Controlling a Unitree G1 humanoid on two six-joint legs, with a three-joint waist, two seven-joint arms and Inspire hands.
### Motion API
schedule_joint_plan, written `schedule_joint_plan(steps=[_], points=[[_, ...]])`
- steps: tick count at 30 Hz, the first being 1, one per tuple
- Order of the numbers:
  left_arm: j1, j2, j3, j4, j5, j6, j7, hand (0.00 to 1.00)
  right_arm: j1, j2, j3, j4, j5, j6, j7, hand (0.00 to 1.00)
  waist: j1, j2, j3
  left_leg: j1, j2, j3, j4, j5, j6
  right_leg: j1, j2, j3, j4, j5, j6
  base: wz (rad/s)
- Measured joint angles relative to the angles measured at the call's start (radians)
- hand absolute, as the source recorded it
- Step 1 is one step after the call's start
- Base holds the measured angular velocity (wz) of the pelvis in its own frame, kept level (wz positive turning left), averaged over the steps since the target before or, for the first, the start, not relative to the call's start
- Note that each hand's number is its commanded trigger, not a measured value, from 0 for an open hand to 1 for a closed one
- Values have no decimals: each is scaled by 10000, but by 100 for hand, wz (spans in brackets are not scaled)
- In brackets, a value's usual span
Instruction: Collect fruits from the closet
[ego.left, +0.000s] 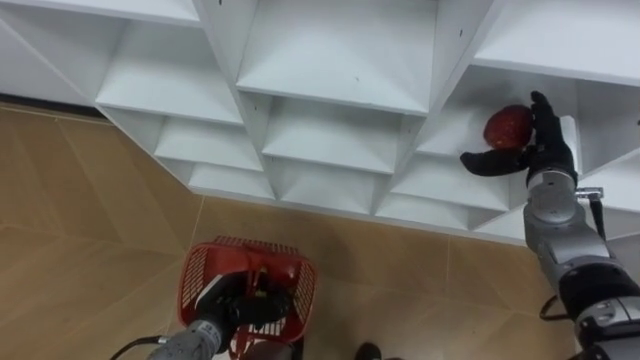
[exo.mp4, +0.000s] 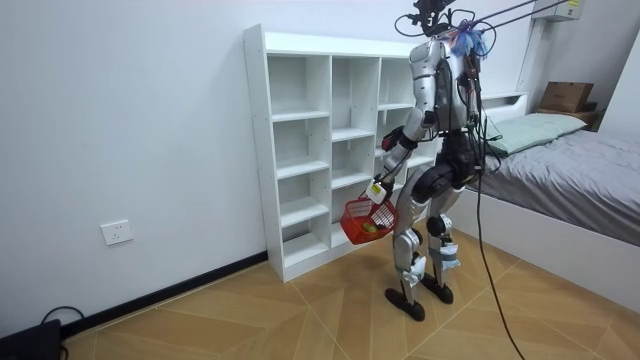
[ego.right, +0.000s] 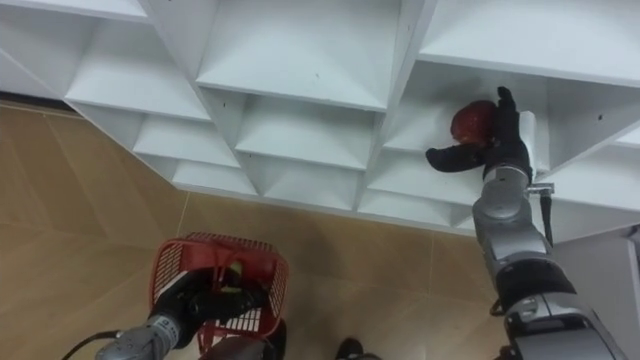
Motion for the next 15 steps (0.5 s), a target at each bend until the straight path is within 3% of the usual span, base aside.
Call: schedule_joint_plan(steps=[11,12,14,15], points=[[-119,21,-312,89,-3,14,204,100,-232,-23,-1,269,251,4,173,2,-11,0,0,4,4,-1,-38,-1,1,9,1,-7,3,3,1,0],[-123,26,-324,90,-3,14,205,100,-232,-25,-1,269,251,2,174,69,-11,0,0,4,4,-1,-61,-1,1,9,1,-8,3,3,1,0],[-134,42,-364,90,-6,14,207,100,-232,-27,-1,274,257,0,174,100,-14,2,1,4,5,-1,-71,-1,1,11,2,-12,0,3,1,0],[-135,42,-365,90,-6,15,208,100,-232,-31,-1,274,257,0,173,100,-16,2,2,4,5,-1,-72,-1,1,11,2,-13,-1,3,1,0]])
